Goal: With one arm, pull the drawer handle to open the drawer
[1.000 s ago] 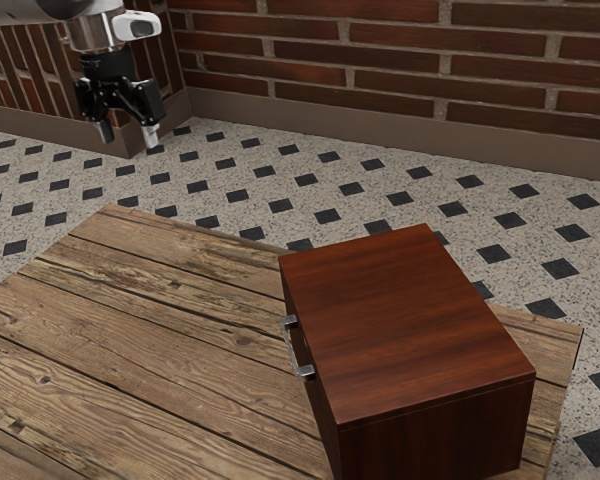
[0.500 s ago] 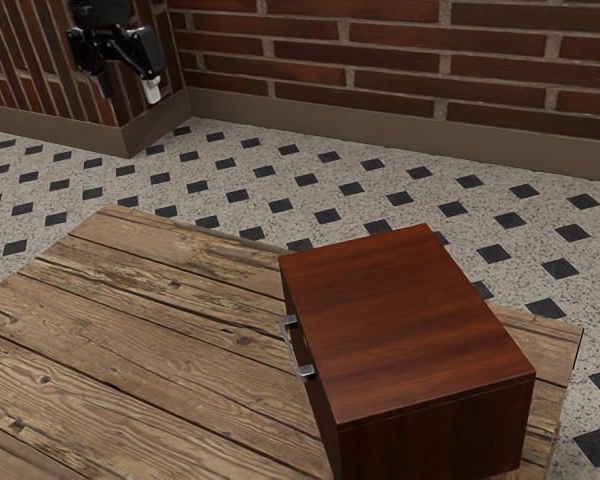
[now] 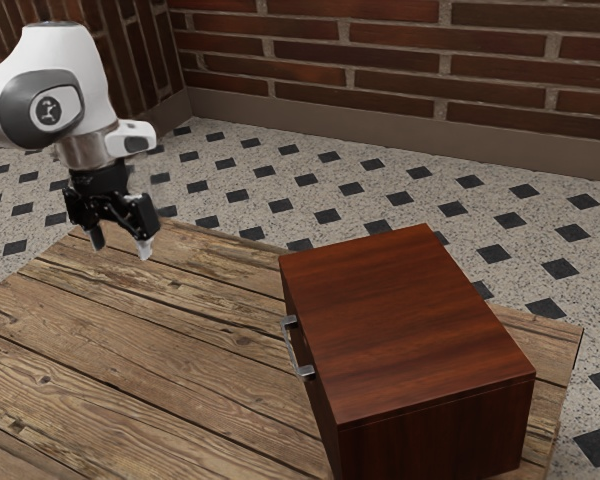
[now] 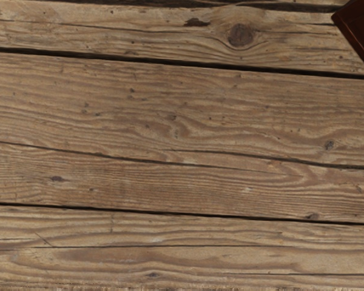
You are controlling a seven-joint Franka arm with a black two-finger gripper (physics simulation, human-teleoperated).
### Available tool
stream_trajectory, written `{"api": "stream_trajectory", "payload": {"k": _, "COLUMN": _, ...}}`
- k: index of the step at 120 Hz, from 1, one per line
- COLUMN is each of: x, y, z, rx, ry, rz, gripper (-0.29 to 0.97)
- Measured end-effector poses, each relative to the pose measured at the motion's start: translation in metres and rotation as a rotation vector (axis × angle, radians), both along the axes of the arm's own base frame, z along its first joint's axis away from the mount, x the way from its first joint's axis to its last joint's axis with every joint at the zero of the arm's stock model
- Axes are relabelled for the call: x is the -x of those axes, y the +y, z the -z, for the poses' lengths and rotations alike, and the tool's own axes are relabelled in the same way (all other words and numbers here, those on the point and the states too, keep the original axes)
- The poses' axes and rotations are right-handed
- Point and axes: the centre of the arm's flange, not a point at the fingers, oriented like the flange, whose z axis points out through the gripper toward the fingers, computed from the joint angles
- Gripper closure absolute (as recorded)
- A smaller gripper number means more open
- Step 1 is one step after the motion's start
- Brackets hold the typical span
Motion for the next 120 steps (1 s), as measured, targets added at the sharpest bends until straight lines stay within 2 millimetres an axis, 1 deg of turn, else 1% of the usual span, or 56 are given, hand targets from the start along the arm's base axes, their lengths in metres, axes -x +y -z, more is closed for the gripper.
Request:
{"api": "stream_trajectory", "payload": {"k": 10, "x": 0.027, "y": -0.01, "z": 0.006, "rx": 0.003, "ry": -0.015, "rz": -0.06, "gripper": 0.0}}
{"api": "stream_trajectory", "payload": {"k": 14, "x": 0.034, "y": -0.017, "z": 0.004, "rx": -0.002, "ry": -0.023, "rz": -0.082, "gripper": 0.0}}
{"api": "stream_trajectory", "payload": {"k": 19, "x": 0.041, "y": -0.026, "z": -0.004, "rx": -0.012, "ry": -0.04, "rz": -0.108, "gripper": 0.0}}
{"api": "stream_trajectory", "payload": {"k": 26, "x": 0.046, "y": -0.033, "z": -0.008, "rx": -0.022, "ry": -0.045, "rz": -0.154, "gripper": 0.0}}
{"api": "stream_trajectory", "payload": {"k": 36, "x": 0.055, "y": -0.038, "z": -0.012, "rx": -0.029, "ry": -0.041, "rz": -0.221, "gripper": 0.0}}
{"api": "stream_trajectory", "payload": {"k": 44, "x": 0.06, "y": -0.047, "z": -0.005, "rx": -0.04, "ry": -0.022, "rz": -0.259, "gripper": 0.0}}
{"api": "stream_trajectory", "payload": {"k": 52, "x": 0.065, "y": -0.051, "z": -0.001, "rx": -0.049, "ry": -0.008, "rz": -0.299, "gripper": 0.0}}
{"api": "stream_trajectory", "payload": {"k": 56, "x": 0.069, "y": -0.054, "z": -0.003, "rx": -0.05, "ry": -0.011, "rz": -0.315, "gripper": 0.0}}
{"api": "stream_trajectory", "payload": {"k": 63, "x": 0.077, "y": -0.065, "z": -0.012, "rx": -0.057, "ry": -0.033, "rz": -0.326, "gripper": 0.0}}
{"api": "stream_trajectory", "payload": {"k": 68, "x": 0.08, "y": -0.065, "z": -0.011, "rx": -0.06, "ry": -0.033, "rz": -0.35, "gripper": 0.0}}
{"api": "stream_trajectory", "payload": {"k": 72, "x": 0.082, "y": -0.066, "z": -0.006, "rx": -0.061, "ry": -0.027, "rz": -0.368, "gripper": 0.0}}
{"api": "stream_trajectory", "payload": {"k": 82, "x": 0.089, "y": -0.071, "z": 0.023, "rx": -0.047, "ry": -0.001, "rz": -0.41, "gripper": 0.0}}
{"api": "stream_trajectory", "payload": {"k": 87, "x": 0.091, "y": -0.073, "z": 0.034, "rx": -0.041, "ry": -0.001, "rz": -0.43, "gripper": 0.0}}
{"api": "stream_trajectory", "payload": {"k": 97, "x": 0.094, "y": -0.087, "z": 0.054, "rx": -0.031, "ry": -0.013, "rz": -0.449, "gripper": 0.0}}
{"api": "stream_trajectory", "payload": {"k": 120, "x": 0.088, "y": -0.125, "z": 0.07, "rx": -0.001, "ry": -0.093, "rz": -0.476, "gripper": 0.0}}
